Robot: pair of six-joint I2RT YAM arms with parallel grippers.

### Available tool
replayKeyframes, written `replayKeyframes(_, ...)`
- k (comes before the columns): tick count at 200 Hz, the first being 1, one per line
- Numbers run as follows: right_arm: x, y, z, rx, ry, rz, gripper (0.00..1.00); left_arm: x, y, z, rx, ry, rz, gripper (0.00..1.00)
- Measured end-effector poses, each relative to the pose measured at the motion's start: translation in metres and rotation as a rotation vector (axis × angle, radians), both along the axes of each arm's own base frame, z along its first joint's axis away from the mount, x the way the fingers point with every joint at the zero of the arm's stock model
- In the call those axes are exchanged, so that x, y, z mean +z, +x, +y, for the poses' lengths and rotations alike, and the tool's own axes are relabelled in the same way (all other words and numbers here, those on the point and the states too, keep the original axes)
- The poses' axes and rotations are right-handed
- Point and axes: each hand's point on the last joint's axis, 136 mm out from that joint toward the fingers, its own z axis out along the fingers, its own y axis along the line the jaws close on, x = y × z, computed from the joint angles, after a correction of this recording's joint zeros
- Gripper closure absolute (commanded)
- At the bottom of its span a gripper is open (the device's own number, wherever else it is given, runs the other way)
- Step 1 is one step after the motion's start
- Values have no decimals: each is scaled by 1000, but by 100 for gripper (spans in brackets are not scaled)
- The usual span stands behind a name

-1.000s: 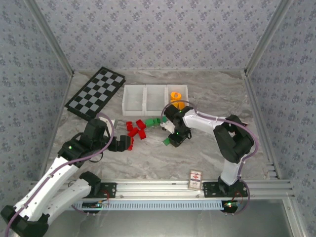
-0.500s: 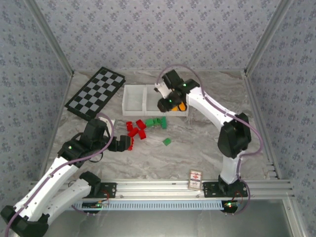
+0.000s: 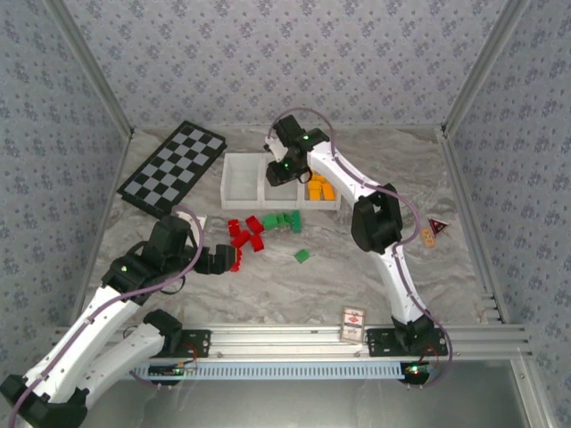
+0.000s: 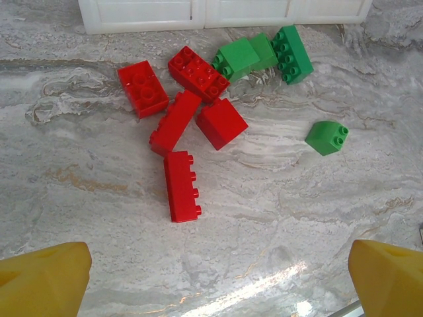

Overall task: Sort the legos into containers by color
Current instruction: Place the lego in the container, then pick up the lego from the center of the table.

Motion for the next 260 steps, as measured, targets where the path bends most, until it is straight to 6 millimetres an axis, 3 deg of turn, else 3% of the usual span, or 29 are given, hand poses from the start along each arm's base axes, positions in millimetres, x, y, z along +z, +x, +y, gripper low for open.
replayKeyframes(33,-11,2,-6,-34,-5,39,57,0,0,0,0,0,1,0)
replayKeyframes(78,-11,0,-5,-46,-3,44,38,0,0,0,0,1,1,0)
replayKeyframes(125,-9,-2,-4,-53,-14,40,36,0,0,0,0,1,1,0)
replayKeyframes(147,1,-5,-6,-60,-25,18,34,0,0,0,0,1,1,0)
replayKeyframes(176,30,-23,-11,-61,-38,-31,31,0,0,0,0,1,1,0)
replayKeyframes(209,60,-62,-29,-78,-45,-77,24,0,0,0,-1,1,1,0)
replayKeyframes(233,62,-90,-52,-133,-66,-87,16,0,0,0,0,1,1,0)
replayKeyframes(260,45,-121,-80,-203,-105,-61,9,0,0,0,-1,1,2,0)
